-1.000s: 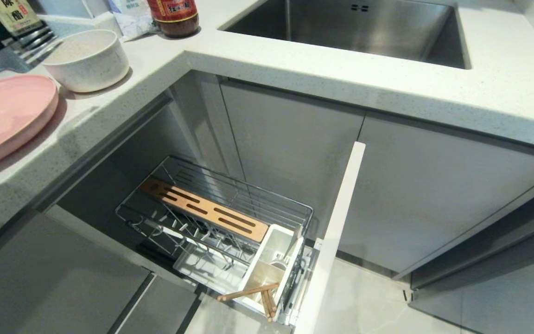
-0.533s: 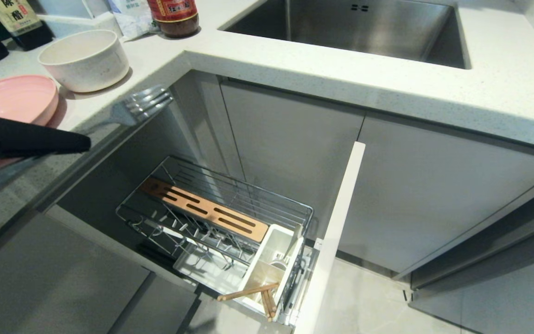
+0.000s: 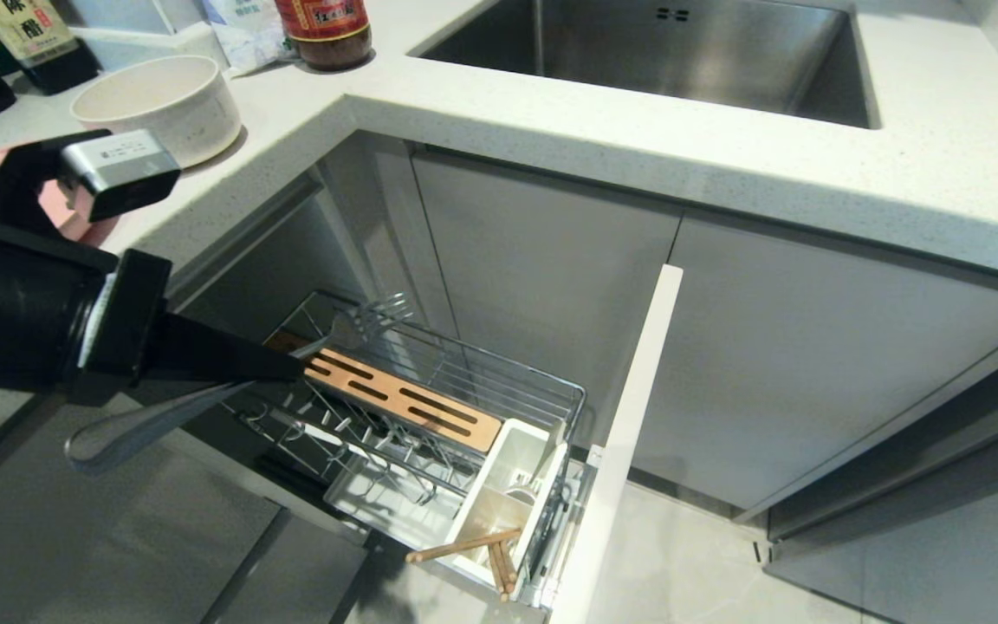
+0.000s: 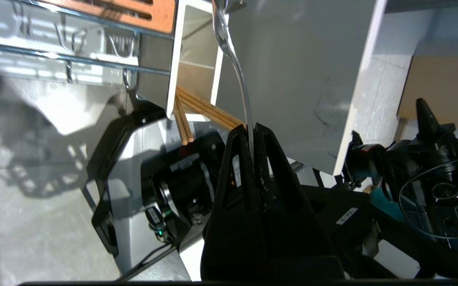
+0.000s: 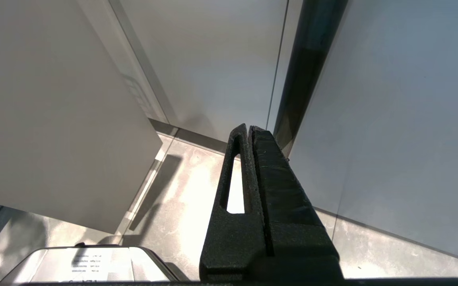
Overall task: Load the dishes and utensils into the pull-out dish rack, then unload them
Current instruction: Pick up the fork and place it in the cupboard
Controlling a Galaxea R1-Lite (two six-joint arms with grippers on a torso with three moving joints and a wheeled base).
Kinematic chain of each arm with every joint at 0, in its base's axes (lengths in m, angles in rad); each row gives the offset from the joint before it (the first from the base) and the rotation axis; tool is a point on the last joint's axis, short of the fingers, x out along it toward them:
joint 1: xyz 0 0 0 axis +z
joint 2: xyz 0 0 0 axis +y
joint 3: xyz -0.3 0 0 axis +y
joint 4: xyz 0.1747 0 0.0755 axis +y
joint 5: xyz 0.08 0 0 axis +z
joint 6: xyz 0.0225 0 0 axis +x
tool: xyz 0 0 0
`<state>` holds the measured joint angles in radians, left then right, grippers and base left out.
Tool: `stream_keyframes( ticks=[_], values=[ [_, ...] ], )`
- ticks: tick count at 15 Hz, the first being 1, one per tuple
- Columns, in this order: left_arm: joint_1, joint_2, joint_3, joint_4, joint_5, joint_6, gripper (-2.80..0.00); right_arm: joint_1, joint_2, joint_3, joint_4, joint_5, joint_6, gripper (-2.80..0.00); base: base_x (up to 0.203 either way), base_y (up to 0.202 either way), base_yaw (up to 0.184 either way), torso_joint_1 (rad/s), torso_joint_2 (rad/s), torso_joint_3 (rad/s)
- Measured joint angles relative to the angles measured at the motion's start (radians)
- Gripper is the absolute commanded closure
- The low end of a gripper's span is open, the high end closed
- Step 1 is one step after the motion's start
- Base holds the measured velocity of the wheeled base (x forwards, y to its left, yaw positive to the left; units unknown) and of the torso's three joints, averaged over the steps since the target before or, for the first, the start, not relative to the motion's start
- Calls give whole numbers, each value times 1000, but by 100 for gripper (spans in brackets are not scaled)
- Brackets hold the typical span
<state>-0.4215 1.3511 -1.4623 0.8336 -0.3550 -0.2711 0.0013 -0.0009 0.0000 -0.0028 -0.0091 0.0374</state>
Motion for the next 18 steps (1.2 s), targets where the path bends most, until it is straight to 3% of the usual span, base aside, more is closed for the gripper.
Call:
stream_keyframes(
  ticks=[4, 7, 11, 18],
  values=[
    [-148, 88, 6, -3, 160, -117, 0, 0, 0, 0, 0, 0, 0, 0, 0, 0, 0, 0, 0, 0],
    [-199, 164, 6, -10, 282, -186, 0, 0, 0, 0, 0, 0, 0, 0, 0, 0, 0, 0, 0, 0],
    [-240, 254, 4, -10, 303, -226, 0, 0, 0, 0, 0, 0, 0, 0, 0, 0, 0, 0, 0, 0],
    [-295, 367, 5, -3, 317, -233, 0, 0, 0, 0, 0, 0, 0, 0, 0, 0, 0, 0, 0, 0]
  ],
)
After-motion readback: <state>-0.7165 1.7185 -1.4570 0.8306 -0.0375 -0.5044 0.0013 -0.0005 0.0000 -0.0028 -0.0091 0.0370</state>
